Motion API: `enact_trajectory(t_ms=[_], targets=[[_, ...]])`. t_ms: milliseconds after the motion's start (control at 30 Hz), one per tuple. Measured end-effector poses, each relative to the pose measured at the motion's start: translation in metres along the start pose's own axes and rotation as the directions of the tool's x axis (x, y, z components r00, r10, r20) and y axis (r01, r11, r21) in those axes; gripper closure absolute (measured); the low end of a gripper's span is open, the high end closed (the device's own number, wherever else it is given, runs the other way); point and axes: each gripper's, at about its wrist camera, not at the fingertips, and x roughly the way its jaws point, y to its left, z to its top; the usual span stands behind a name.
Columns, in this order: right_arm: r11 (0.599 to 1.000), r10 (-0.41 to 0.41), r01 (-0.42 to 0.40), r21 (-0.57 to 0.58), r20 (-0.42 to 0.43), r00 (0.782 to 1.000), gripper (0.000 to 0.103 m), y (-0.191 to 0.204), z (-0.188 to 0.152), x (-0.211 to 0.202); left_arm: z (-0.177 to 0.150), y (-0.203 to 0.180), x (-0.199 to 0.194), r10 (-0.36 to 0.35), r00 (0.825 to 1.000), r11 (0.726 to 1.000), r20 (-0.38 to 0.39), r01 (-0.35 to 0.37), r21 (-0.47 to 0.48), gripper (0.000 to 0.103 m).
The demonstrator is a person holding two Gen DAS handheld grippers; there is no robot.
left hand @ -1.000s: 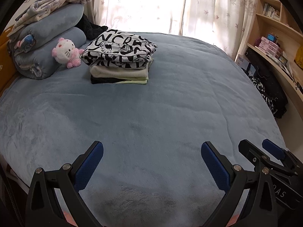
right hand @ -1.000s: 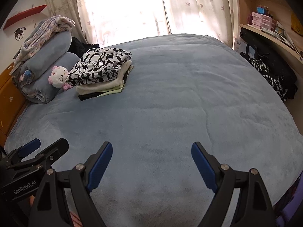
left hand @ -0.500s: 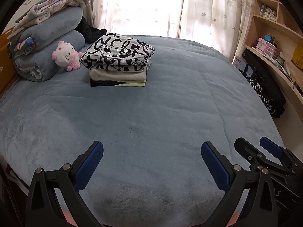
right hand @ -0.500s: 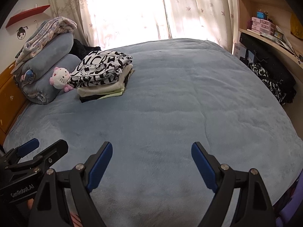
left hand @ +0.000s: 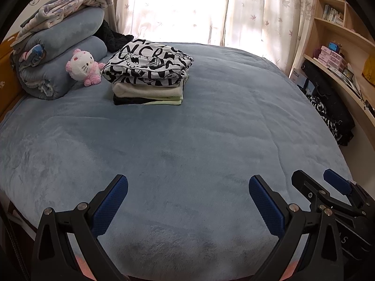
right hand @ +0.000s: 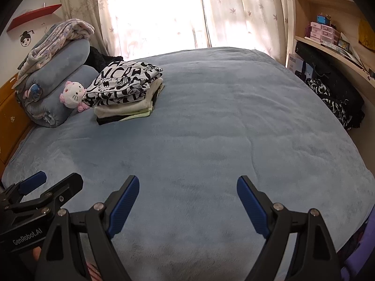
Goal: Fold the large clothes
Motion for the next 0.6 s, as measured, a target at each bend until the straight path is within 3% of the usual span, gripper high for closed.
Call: enact_trajectory(t_ms=[600], targets=[[1.0,-0.006,0.006,0.002,-0.006,1.0,0.017,0.0005,-0.0022,0.0031,0.0016,0.001,0.0029,0.009,1.0,1.0,-0.023,-0.009,0.0,0.001]])
